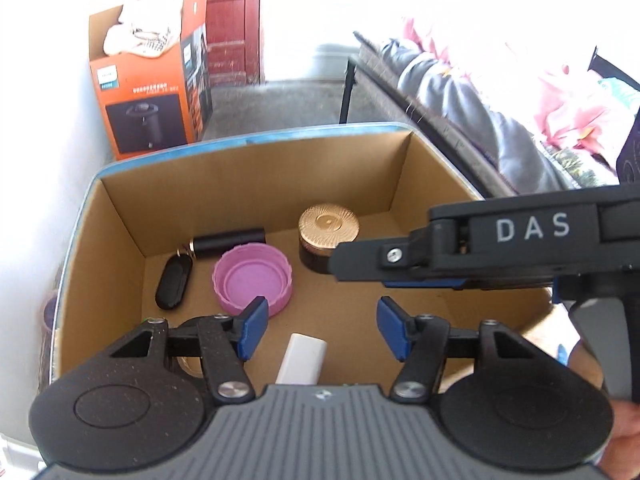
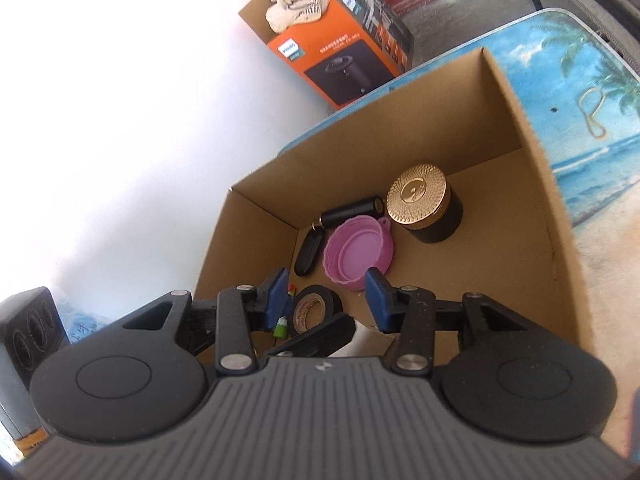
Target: Organize rigid objects
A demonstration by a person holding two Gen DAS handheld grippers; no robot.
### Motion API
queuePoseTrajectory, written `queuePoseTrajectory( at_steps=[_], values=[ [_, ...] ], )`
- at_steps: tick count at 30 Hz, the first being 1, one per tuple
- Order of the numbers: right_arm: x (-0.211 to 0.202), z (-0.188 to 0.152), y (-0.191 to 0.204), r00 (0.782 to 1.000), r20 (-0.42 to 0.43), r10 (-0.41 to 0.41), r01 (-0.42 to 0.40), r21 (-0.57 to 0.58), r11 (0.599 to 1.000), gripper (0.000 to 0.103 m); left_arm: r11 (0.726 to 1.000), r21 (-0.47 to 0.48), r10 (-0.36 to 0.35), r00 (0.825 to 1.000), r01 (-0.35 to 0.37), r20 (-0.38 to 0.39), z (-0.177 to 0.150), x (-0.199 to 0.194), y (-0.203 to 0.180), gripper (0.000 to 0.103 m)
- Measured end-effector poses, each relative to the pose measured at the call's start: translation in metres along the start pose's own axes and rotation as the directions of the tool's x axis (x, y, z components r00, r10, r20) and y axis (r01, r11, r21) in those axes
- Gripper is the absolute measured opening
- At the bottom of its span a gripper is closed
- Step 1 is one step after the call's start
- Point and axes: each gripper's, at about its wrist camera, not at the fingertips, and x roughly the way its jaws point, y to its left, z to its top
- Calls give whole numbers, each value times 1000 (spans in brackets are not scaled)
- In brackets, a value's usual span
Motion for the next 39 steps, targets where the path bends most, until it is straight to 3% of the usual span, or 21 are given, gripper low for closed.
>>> queuePoseTrajectory(
  at_steps=[8, 11, 15, 25, 31, 39],
  values=[
    [-62, -25, 21, 993, 90, 71, -69, -24, 997, 43, 998, 17, -56, 993, 55, 99, -26, -65, 4, 63],
    [-85, -44, 25, 987, 117, 112, -109, -27, 994, 44, 997, 57, -65, 988, 57, 138, -49, -92, 4, 67],
    [-96, -74, 23, 984, 112, 141, -142, -4, 990, 45, 996, 80, -50, 990, 39, 133, -86, -112, 10, 67],
    [-47, -134, 40, 995, -31, 98, -97, 14, 995, 45, 998, 34, 47, 989, -52, 143, -151, -112, 26, 67],
    [-18, -138, 80, 996, -60, 59, -66, -132, 989, 45, 986, 60, 144, 975, -156, 167, -164, -90, 33, 63],
    [27, -132, 117, 997, -69, -17, -7, -343, 939, 39, 990, 29, 134, 981, -139, 140, -167, -52, 49, 47]
  ],
)
